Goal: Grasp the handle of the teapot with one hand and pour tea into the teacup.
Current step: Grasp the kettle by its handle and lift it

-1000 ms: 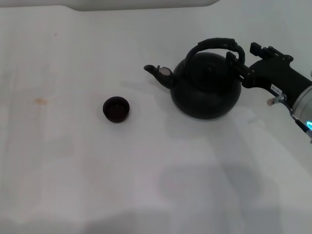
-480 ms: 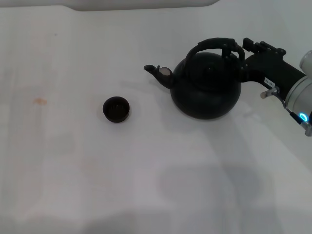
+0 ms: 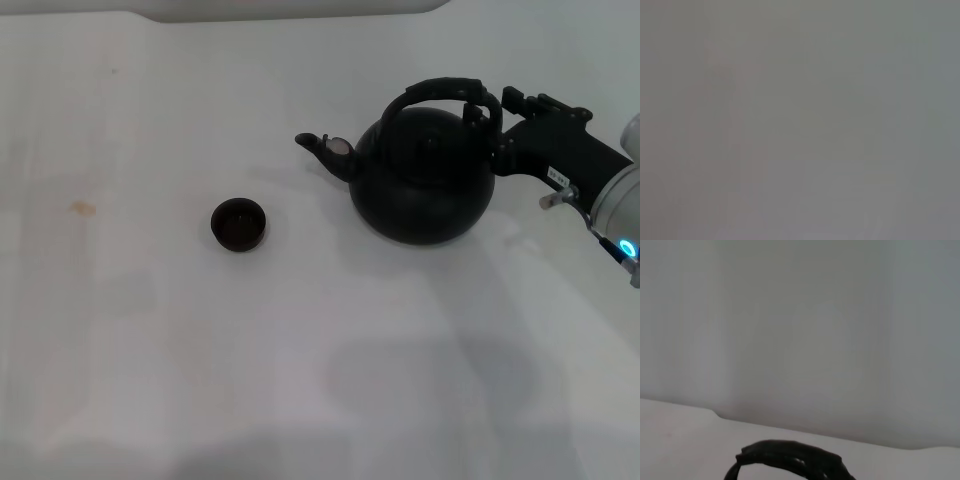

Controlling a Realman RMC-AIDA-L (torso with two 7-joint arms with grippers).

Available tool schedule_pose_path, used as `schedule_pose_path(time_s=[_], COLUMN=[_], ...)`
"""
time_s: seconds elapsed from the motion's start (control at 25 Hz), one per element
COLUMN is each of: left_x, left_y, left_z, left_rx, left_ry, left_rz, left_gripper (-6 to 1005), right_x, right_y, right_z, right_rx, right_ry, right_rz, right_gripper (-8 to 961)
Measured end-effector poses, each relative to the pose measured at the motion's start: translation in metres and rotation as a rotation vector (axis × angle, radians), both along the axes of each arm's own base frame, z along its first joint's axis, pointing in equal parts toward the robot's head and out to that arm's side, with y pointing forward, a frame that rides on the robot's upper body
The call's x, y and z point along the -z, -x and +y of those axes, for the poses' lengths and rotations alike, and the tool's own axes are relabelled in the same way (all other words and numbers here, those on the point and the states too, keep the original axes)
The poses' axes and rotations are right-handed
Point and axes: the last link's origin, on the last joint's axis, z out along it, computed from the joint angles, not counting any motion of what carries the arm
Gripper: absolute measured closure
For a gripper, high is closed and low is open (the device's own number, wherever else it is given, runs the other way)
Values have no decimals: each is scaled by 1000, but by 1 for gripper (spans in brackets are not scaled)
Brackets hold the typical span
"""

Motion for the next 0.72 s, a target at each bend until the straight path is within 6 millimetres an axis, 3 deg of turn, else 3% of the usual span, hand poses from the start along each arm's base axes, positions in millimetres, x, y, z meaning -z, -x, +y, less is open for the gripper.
schedule_pose_path(time_s=[0.52,0.72], left_x=[0,0], left_y=[-1,-1], left_z=[1,1], left_rx=[4,4], left_ry=[0,0], left_rz=[0,-2], left_gripper=[128,128], right_x=[-2,-1], right_y=[-3,1], right_z=[-4,-3], right_rx=[11,-6], right_ry=[-4,2], right_rz=[5,1], right_gripper=[453,598])
